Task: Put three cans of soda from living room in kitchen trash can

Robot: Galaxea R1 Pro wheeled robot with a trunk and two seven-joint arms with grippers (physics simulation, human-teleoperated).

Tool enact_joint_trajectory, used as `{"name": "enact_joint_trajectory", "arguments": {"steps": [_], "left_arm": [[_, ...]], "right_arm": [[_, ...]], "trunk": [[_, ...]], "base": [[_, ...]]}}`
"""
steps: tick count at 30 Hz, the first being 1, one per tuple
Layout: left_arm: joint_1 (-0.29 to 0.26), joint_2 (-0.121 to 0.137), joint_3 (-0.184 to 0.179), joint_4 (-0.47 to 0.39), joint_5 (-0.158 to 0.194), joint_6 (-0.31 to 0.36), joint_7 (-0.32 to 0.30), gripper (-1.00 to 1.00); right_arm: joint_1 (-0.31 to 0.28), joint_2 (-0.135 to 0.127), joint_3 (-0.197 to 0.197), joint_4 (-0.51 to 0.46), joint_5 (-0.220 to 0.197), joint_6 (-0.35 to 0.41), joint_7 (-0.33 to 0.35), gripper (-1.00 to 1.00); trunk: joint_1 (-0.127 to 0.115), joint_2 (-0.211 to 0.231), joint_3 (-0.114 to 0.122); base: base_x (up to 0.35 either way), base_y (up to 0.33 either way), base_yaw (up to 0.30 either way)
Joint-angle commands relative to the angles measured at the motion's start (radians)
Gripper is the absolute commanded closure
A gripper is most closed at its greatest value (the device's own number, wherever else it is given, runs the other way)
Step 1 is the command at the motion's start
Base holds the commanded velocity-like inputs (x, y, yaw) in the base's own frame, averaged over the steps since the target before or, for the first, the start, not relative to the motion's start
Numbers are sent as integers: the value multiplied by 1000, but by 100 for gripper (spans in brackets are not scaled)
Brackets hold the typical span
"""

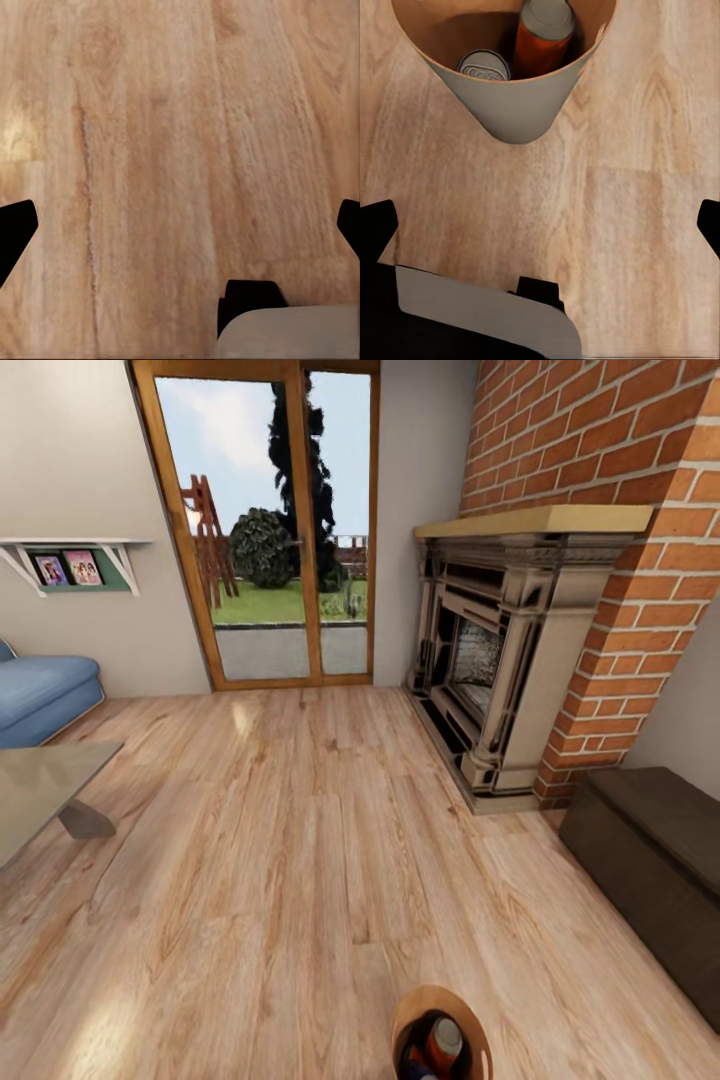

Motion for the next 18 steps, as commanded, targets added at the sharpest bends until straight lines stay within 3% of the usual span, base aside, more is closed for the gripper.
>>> {"name": "enact_joint_trajectory", "arguments": {"steps": [1,6,12,18], "left_arm": [[8,0,0,0,0,-7,0,-100],[53,-4,1,2,-1,-29,-1,-100],[69,-6,2,56,-1,-32,-1,-100],[71,-6,2,69,-1,-27,-1,-100]], "right_arm": [[0,0,0,8,0,-6,0,-100],[0,3,0,60,-1,-54,-1,-100],[-4,1,-8,182,-62,-70,2,-100],[-8,-2,-11,303,-90,-103,4,-100]], "trunk": [[-4,7,3],[-23,42,19],[-46,84,38],[-69,126,57]], "base": [[0,0,0],[0,0,0],[0,0,0],[0,0,0]]}}
